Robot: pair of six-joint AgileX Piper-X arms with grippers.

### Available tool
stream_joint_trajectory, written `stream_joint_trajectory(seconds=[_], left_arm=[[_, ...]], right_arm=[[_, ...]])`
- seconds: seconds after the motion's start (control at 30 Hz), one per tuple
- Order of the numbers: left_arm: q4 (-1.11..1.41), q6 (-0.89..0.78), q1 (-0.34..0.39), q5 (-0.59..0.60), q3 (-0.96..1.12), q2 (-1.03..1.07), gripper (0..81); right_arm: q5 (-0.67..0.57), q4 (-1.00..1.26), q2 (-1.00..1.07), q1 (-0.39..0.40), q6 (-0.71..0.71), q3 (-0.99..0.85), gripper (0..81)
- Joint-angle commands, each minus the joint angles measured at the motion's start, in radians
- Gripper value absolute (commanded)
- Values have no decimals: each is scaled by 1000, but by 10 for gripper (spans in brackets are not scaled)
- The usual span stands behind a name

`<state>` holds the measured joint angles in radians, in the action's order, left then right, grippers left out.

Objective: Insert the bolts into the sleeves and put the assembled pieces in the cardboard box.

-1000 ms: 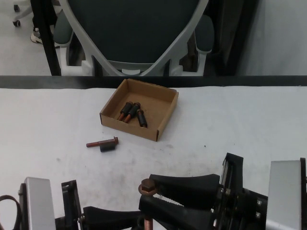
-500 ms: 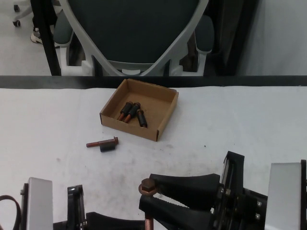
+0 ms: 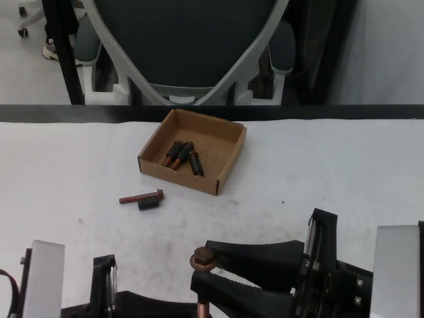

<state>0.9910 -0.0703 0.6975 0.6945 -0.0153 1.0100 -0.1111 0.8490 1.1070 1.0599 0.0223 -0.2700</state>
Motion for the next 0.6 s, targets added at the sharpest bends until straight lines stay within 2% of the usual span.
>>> stream_joint_trajectory(seconds=[0.0, 0.43, 0.57], left_arm=[[147, -21, 4, 24, 15, -6, 8], [234, -83, -1, -230, 15, -6, 8], [196, -82, -1, -249, 16, -6, 8]], right_arm=[[20, -25, -3, -1, 14, -1, 2], [8, -29, -3, 12, 5, 3, 2], [-2, -29, -3, 19, 1, 3, 2]])
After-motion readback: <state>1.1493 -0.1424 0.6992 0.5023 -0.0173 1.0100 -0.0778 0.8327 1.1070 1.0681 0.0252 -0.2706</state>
